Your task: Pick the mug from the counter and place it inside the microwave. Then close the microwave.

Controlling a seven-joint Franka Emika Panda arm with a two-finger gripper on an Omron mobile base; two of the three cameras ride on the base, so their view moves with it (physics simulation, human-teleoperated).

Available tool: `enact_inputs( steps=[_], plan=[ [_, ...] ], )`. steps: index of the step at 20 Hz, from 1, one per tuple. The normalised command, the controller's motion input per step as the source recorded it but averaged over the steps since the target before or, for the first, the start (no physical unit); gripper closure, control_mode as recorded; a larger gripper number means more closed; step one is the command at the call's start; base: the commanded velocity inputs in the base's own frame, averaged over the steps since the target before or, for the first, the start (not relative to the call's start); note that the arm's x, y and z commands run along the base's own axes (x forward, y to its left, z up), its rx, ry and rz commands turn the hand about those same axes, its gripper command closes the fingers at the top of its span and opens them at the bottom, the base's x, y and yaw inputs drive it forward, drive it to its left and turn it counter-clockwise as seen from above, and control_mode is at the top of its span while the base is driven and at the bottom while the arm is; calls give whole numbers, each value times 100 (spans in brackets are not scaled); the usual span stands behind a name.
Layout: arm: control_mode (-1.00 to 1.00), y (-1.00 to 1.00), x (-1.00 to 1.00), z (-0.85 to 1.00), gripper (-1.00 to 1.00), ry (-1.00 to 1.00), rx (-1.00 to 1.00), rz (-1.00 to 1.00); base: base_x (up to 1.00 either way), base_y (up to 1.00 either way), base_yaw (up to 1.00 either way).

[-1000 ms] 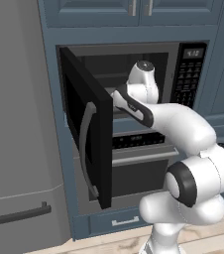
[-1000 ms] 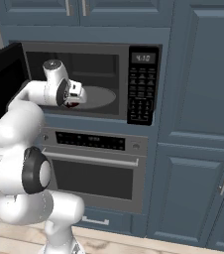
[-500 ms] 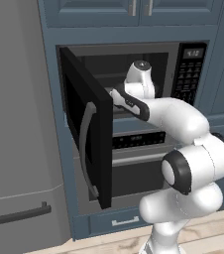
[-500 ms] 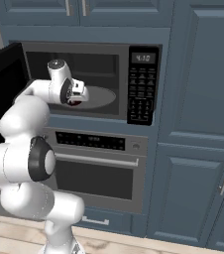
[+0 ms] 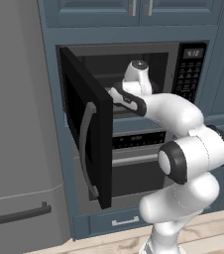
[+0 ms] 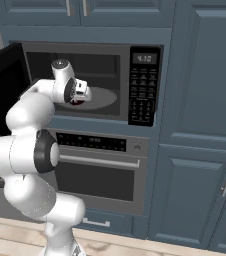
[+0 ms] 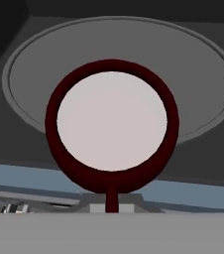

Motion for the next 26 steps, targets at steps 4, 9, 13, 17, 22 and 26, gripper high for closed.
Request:
enact_inputs(
  steps=[4, 9, 13, 17, 22, 26],
  plan=[
    [-100, 4, 13, -19, 100, 0, 0, 0, 0, 0, 0],
    [-100, 1, 16, -14, 100, 0, 0, 0, 0, 0, 0],
    [-100, 1, 16, -8, 100, 0, 0, 0, 0, 0, 0],
    [-100, 1, 24, -5, 100, 0, 0, 0, 0, 0, 0],
    [-100, 3, 21, -12, 100, 0, 0, 0, 0, 0, 0],
    [-100, 3, 18, -3, 100, 0, 0, 0, 0, 0, 0]
  ],
)
